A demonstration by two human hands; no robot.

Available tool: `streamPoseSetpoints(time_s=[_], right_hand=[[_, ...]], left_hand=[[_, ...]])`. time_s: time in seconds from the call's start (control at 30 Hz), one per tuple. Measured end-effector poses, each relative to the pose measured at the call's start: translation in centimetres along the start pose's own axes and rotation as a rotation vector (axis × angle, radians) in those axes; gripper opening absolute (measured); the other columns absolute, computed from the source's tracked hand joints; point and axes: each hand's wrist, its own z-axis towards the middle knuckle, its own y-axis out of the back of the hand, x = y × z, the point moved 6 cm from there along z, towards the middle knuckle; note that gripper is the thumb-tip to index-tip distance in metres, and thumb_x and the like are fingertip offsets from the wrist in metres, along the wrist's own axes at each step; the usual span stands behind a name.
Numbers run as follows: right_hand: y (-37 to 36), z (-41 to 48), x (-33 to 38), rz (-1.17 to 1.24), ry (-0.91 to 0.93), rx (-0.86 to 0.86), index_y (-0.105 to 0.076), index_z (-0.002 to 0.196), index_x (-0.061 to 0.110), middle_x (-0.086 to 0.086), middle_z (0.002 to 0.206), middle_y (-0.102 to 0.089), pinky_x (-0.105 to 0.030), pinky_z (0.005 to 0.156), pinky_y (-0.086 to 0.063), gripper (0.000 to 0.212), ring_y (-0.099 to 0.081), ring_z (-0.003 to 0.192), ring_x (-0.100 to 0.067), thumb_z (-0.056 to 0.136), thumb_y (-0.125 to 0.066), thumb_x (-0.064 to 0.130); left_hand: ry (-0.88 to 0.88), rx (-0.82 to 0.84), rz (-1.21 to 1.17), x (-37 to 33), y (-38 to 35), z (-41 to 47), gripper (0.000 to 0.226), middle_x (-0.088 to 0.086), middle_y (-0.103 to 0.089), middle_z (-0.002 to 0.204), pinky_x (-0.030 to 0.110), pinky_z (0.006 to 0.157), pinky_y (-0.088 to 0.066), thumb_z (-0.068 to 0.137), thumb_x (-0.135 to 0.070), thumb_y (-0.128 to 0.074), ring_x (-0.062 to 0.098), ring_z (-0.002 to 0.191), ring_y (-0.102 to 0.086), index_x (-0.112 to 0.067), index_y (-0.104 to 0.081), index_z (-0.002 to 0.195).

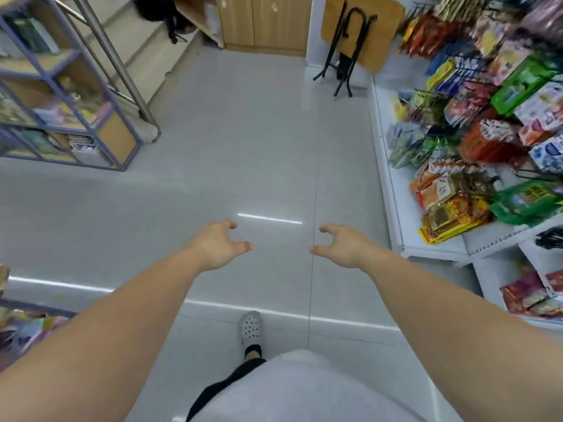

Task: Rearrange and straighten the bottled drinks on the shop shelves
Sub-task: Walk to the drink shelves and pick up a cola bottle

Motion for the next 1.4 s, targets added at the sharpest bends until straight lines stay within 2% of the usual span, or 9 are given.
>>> streamPoseSetpoints(time_s=[0.27, 0.53, 0.77, 0.97, 1.23, 1.4], right_hand=[[7.5, 11.9, 5.5, 0.138, -0.088, -0.047, -0.043, 0.152, 0.024, -0.008, 0.157, -0.042, -0.036, 0.114, -0.038, 0.076, -0.045, 0.141, -0.028, 0.089, -0.067, 0.057], [16.0, 27.4, 5.6, 0.319, -0.124, -0.043, -0.044, 0.152, 0.021, -0.006, 0.157, -0.042, -0.033, 0.108, -0.039, 0.074, -0.047, 0.139, -0.026, 0.091, -0.070, 0.051], [26.2, 42.1, 6.2, 0.233, -0.080, 0.056, -0.045, 0.151, 0.022, -0.008, 0.151, -0.049, -0.034, 0.108, -0.042, 0.074, -0.050, 0.135, -0.026, 0.090, -0.069, 0.056], [34.1, 52.9, 7.0, 0.191, -0.094, 0.084, -0.043, 0.152, 0.023, -0.006, 0.155, -0.044, -0.036, 0.109, -0.040, 0.072, -0.047, 0.138, -0.027, 0.092, -0.066, 0.057], [42.3, 69.9, 11.2, 0.201, -0.137, 0.073, -0.045, 0.151, 0.022, -0.006, 0.154, -0.046, -0.036, 0.110, -0.042, 0.072, -0.048, 0.138, -0.026, 0.091, -0.068, 0.055], [48.2, 79.2, 15.6, 0.225, -0.196, 0.091, -0.044, 0.152, 0.023, -0.009, 0.154, -0.046, -0.036, 0.111, -0.040, 0.071, -0.047, 0.139, -0.025, 0.092, -0.067, 0.053]], left_hand=[[-0.031, 0.022, 0.012, -3.5, 11.1, 15.7, 0.076, 0.012, -0.054, 0.145, 0.041, 0.107, -0.046, 0.083, -0.059, -0.073, 0.031, 0.126, -0.057, -0.021, -0.049, 0.144], [-0.009, 0.065, 0.063, -9.6, 15.7, 31.4, 0.073, 0.010, -0.055, 0.142, 0.038, 0.104, -0.047, 0.085, -0.058, -0.072, 0.030, 0.125, -0.057, -0.021, -0.050, 0.144], [0.036, 0.096, 0.132, -16.6, 20.3, 45.3, 0.077, 0.010, -0.054, 0.145, 0.040, 0.106, -0.046, 0.084, -0.062, -0.071, 0.030, 0.127, -0.056, -0.023, -0.048, 0.146], [0.036, 0.092, 0.131, -21.5, 24.4, 55.7, 0.078, 0.007, -0.054, 0.144, 0.039, 0.103, -0.046, 0.084, -0.065, -0.068, 0.027, 0.125, -0.057, -0.026, -0.045, 0.147], [0.057, 0.096, 0.031, -23.1, 32.3, 73.7, 0.074, 0.009, -0.052, 0.145, 0.040, 0.105, -0.046, 0.087, -0.059, -0.069, 0.029, 0.127, -0.055, -0.021, -0.047, 0.147], [0.039, 0.150, 0.081, -24.5, 40.0, 85.4, 0.075, 0.009, -0.053, 0.145, 0.036, 0.101, -0.046, 0.087, -0.061, -0.068, 0.028, 0.128, -0.056, -0.022, -0.046, 0.147]])
